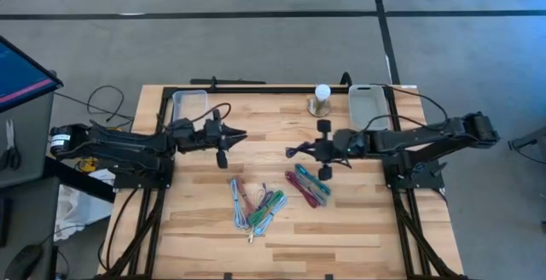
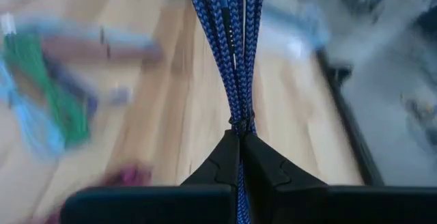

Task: Pick & Place USB Port
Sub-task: Put the violet and black charger cable into the transparent bin

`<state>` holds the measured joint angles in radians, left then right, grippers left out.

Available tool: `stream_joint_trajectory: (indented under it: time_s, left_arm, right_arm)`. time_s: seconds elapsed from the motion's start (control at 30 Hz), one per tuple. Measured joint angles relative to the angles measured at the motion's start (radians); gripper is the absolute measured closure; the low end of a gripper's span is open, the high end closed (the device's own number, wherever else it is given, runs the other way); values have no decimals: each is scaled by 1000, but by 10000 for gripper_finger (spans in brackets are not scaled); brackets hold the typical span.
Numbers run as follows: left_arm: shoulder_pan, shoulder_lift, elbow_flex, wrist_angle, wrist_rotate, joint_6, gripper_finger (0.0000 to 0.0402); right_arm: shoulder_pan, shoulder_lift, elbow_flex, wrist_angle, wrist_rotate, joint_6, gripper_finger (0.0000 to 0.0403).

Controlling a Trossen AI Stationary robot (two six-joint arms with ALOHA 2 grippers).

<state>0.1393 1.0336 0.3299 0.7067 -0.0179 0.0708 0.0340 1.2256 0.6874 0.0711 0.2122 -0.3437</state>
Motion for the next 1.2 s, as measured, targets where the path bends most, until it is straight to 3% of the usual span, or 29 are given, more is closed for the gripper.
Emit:
stream_joint_trajectory:
  time_s: [0.27,0.73,1.0,1.2]
  left_arm:
    - [7,21,81,-20,173,-1,292]
    - [7,20,92,-80,174,-8,275]
    - [7,20,92,-80,170,-8,261]
    - [7,20,92,-79,160,-5,266]
  right_arm:
    - [-55,187,79,163,-55,-6,403]
    - [-89,385,325,197,-57,-3,403]
    - [-90,490,415,192,-80,-3,403]
    - [-91,497,429,202,-81,-3,403]
